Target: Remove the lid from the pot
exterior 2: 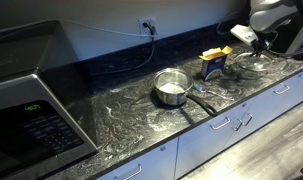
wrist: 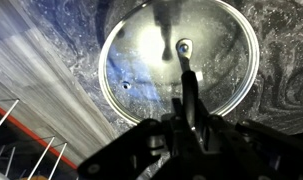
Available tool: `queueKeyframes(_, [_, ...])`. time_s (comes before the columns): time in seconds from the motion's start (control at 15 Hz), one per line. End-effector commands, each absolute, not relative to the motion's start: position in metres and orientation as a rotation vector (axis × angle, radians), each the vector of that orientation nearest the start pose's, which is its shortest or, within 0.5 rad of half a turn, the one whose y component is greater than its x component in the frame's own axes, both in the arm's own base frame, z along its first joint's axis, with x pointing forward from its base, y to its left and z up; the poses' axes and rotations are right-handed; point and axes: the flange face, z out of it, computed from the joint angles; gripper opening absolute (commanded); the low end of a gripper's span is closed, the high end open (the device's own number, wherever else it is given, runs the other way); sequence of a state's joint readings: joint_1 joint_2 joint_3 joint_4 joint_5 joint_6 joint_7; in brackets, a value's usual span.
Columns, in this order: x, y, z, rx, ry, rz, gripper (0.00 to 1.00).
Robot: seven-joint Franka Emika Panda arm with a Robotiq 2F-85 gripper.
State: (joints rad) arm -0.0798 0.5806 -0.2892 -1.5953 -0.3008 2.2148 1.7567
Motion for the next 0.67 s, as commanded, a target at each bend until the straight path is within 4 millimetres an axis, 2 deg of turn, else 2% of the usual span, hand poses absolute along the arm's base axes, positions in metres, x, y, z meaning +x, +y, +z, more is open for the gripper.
queueKeyframes(0.0, [0.663,-0.238,0.317,-1.916,2.799,-0.495,0.04])
queueKeyframes(0.6, [0.666,-0.238,0.3,-1.932,2.832,-0.453,0.04])
